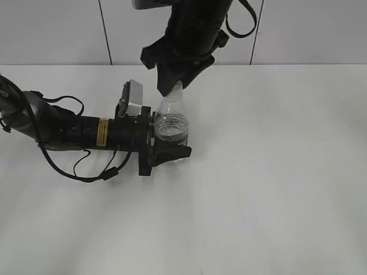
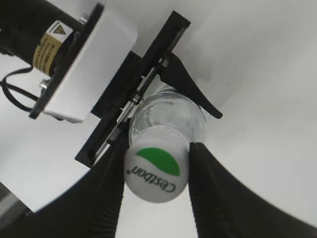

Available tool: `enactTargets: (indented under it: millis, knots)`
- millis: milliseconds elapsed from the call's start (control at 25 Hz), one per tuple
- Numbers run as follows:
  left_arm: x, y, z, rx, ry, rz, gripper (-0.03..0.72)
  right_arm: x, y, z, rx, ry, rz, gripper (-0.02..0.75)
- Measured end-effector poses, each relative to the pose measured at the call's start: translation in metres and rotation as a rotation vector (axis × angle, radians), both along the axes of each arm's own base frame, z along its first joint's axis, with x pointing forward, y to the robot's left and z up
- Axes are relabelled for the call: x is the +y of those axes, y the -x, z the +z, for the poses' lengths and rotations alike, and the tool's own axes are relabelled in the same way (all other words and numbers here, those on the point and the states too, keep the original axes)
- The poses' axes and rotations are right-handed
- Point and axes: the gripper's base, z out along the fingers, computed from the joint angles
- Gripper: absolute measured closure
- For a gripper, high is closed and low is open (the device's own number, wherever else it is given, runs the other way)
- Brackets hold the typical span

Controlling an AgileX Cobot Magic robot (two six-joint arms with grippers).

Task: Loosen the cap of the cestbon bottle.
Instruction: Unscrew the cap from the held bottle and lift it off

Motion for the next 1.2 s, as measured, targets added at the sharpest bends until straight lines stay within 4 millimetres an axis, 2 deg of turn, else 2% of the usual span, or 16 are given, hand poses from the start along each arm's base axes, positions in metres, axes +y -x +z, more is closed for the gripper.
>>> enactTargets:
  millis: [280, 1000, 1200]
  knots:
    - [0.0001, -0.0004, -0.0001, 0.004, -0.001, 0.005, 0.28, -0.0004, -0.0006, 0.0004, -0.107, 0.044, 0.288, 0.437]
    - [0.0001, 0.0, -0.0003, 0.002, -0.003, 0.0, 0.28, 0.0002, 0.0001, 0.0018, -0.29, 0.104, 0.814, 0.44]
    - [0.0001, -0.0001, -0.0002, 0.008, -0.002, 0.003, 0.28, -0.0012, -0.0009, 0.0014, -0.319, 0.135, 0.89, 0.44]
